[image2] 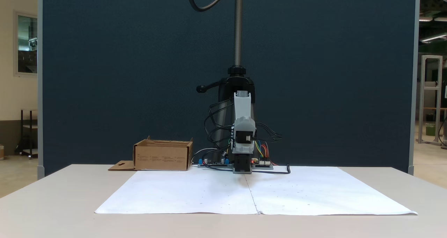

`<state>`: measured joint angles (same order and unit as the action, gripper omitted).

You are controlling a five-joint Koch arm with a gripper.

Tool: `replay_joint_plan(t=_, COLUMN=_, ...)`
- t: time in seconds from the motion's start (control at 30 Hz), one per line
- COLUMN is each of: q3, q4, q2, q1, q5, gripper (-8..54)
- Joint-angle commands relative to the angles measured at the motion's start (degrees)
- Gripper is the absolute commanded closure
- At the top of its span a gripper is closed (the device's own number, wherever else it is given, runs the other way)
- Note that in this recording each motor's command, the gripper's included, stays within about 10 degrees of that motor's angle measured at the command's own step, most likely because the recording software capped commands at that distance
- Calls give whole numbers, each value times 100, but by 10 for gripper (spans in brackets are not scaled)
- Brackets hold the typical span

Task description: Grasp a green dice and put it in the bin.

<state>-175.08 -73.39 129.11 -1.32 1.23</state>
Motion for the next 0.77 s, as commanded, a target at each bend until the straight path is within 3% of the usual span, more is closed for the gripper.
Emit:
replay_joint_plan(t=0.0, q3=-422, q4=-982, q2=668, q1=-70, q5=439, gripper=5)
replay_joint_plan(t=0.73, q3=-422, q4=-2426, q2=659, q1=-35, q5=439, gripper=5)
